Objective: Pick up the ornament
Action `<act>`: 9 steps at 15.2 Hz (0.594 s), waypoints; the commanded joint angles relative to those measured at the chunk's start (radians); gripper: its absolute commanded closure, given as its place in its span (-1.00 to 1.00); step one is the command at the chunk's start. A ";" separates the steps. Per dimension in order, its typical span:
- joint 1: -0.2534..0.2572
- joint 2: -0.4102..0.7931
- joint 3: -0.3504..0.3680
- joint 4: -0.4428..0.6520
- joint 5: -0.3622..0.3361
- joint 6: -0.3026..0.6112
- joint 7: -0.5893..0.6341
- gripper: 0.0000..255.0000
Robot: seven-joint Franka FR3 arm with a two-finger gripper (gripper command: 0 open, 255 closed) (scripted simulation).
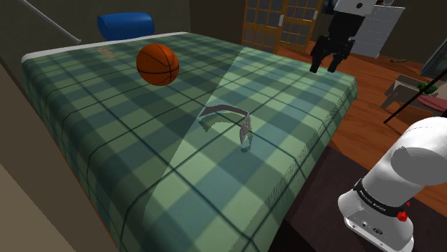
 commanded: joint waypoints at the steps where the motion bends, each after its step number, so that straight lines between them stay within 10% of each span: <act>1: 0.000 0.000 0.000 0.000 0.000 0.000 0.000 -1.00; 9: -0.010 0.288 0.071 0.033 0.097 0.163 0.196 -1.00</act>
